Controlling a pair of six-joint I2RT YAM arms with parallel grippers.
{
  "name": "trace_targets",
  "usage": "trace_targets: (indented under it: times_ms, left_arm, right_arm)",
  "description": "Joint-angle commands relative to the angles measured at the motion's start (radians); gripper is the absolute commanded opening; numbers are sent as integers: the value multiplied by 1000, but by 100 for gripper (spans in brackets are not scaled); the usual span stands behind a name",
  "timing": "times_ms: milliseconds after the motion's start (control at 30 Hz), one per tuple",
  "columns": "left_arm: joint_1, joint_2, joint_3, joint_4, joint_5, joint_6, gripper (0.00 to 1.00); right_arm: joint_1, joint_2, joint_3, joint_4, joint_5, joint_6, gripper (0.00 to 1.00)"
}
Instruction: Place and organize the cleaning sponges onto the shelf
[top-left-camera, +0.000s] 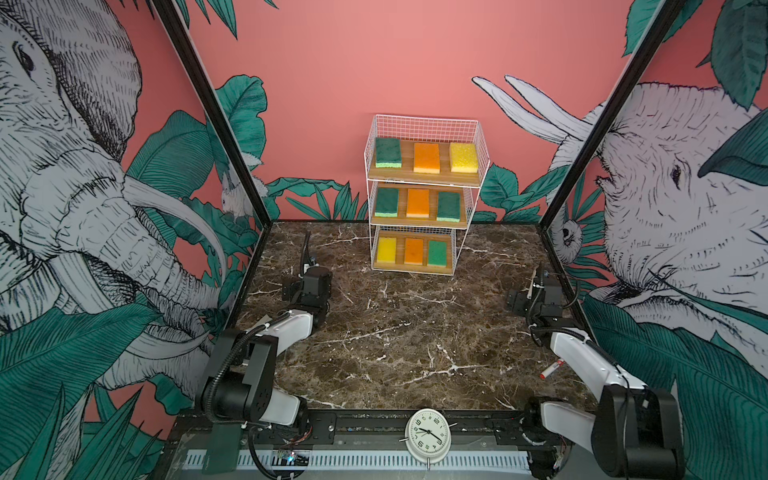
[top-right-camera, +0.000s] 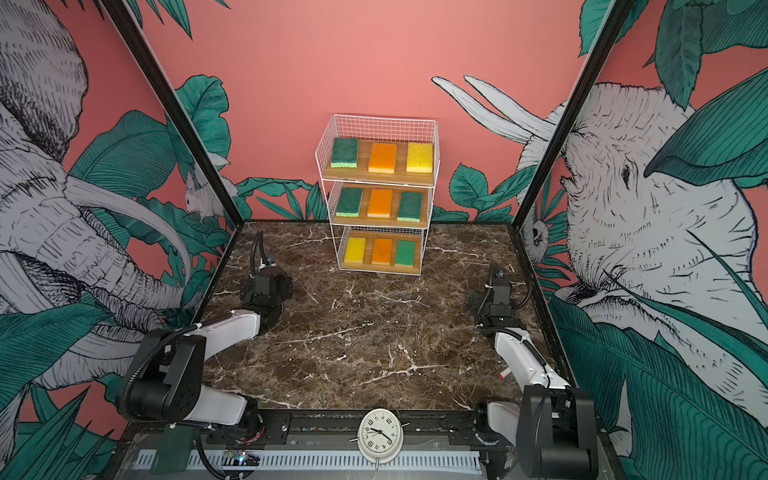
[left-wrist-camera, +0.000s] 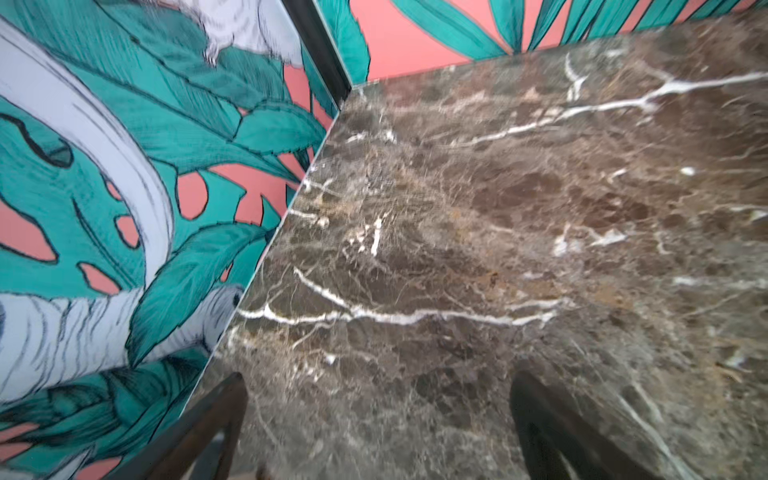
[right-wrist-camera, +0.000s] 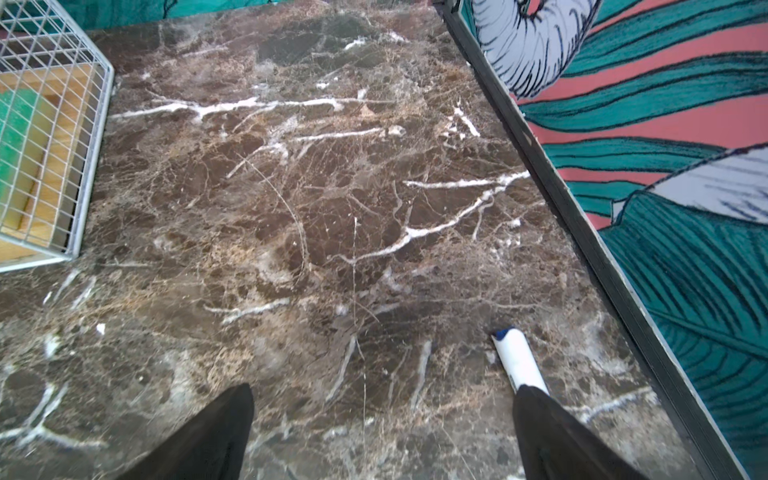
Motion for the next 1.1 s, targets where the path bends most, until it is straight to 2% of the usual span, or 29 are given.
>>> trace_targets:
  times_ms: [0,100,167,233,267,333,400,467,533,567,600,667,700,767,867,1067]
  left_arm:
    - [20,-21,-80,161,34,45,100]
    - [57,-5,-102,256,109,58,100]
    - [76,13,-89,246,147,56,100]
    - [97,61,-105,337,201,61,100]
    - [101,84,-107,377,213,72,100]
    - [107,62,-106,321,248,59,100]
    - [114,76,-144,426,284,76,100]
    - [116,59,-154,409,318,77,100]
    - [117,96,-192,512,334,81,100]
    - [118,129,-213,617,334,93,100]
    - [119,135,-220,622,346,105,100]
    - [118,102,-196,521,344,84,100]
    - [118,124,-198,567,338,90,100]
    - [121,109,-196,527,340,84,100]
    - [122,124,-200,567,340,90,100]
    - [122,114,-197,542,339,85,100]
  right_arm:
    - [-7,19,-41,159,2,-1,99]
    - [-8,65,-64,289,23,2,99]
    - [-8,123,-80,400,41,-1,99]
    - [-8,198,-84,503,34,-5,99]
    - [-8,230,-78,527,23,-20,99]
    - [-8,256,-35,476,2,-62,99]
    - [-6,273,-88,647,-49,-124,99]
    - [-8,313,-138,764,-111,-147,99]
    - [3,402,-218,1038,-168,-173,99]
    - [5,388,-237,1059,-177,-184,99]
    - [4,363,-236,1007,-172,-183,99]
    - [4,378,-220,995,-173,-181,99]
    - [4,388,-203,993,-177,-179,99]
    - [6,371,-158,865,-188,-192,99]
    - [7,377,-161,884,-195,-195,99]
    - [7,380,-164,895,-203,-191,99]
